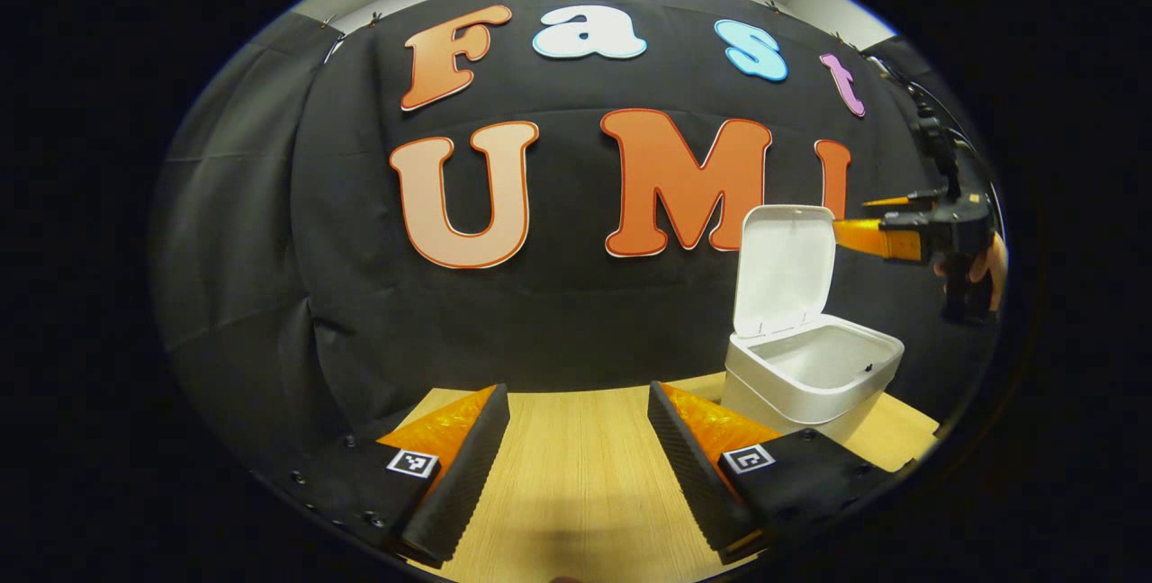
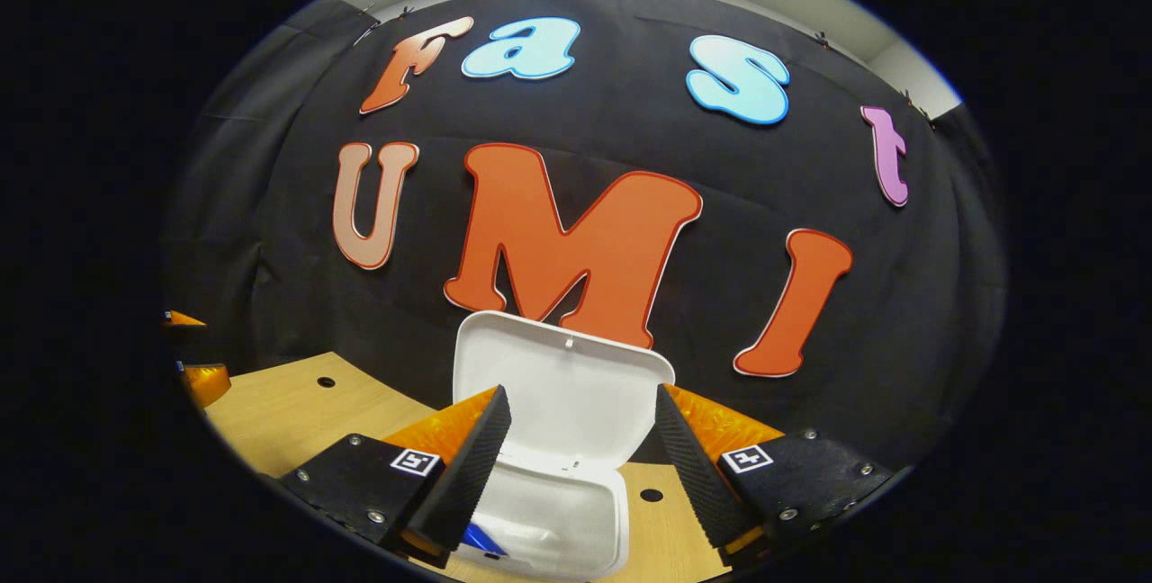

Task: Press the lid of the desktop garbage bin to open it, pick up the crumpled paper on the desktop and throw it into the bin, then pick up the pop can on the desktop and drop it into the bin, and finally close the garbage bin lid.

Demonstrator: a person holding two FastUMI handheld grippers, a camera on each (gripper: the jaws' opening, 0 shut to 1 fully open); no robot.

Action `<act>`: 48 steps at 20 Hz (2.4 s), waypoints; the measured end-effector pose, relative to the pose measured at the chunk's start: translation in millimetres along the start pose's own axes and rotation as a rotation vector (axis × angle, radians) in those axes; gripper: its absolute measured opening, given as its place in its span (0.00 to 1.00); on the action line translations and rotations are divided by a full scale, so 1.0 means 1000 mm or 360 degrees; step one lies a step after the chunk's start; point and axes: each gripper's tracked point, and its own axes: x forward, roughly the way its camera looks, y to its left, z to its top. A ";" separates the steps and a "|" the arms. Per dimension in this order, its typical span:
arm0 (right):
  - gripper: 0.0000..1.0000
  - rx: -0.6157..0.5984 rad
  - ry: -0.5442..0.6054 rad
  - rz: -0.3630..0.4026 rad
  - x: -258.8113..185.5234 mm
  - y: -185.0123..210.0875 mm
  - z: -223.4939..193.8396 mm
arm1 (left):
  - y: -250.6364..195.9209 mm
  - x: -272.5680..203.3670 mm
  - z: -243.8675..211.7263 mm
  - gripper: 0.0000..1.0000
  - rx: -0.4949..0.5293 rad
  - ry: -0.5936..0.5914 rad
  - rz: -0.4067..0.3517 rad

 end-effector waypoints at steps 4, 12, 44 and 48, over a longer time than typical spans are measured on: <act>0.98 0.0024 -0.0099 -0.0002 0.024 -0.002 0.034 | 0.008 -0.002 -0.008 0.99 -0.0020 0.0032 0.0040; 0.97 -0.0005 -0.0089 -0.0004 0.070 -0.001 0.046 | 0.037 -0.007 -0.028 0.96 -0.0074 0.0098 0.0168; 0.93 0.0290 0.0588 0.0263 -0.025 0.057 -0.098 | -0.020 0.007 -0.043 0.99 0.0018 0.0210 -0.0062; 0.94 0.0351 0.0664 0.0260 -0.041 0.057 -0.116 | -0.023 0.005 -0.046 0.99 0.0034 0.0223 -0.0077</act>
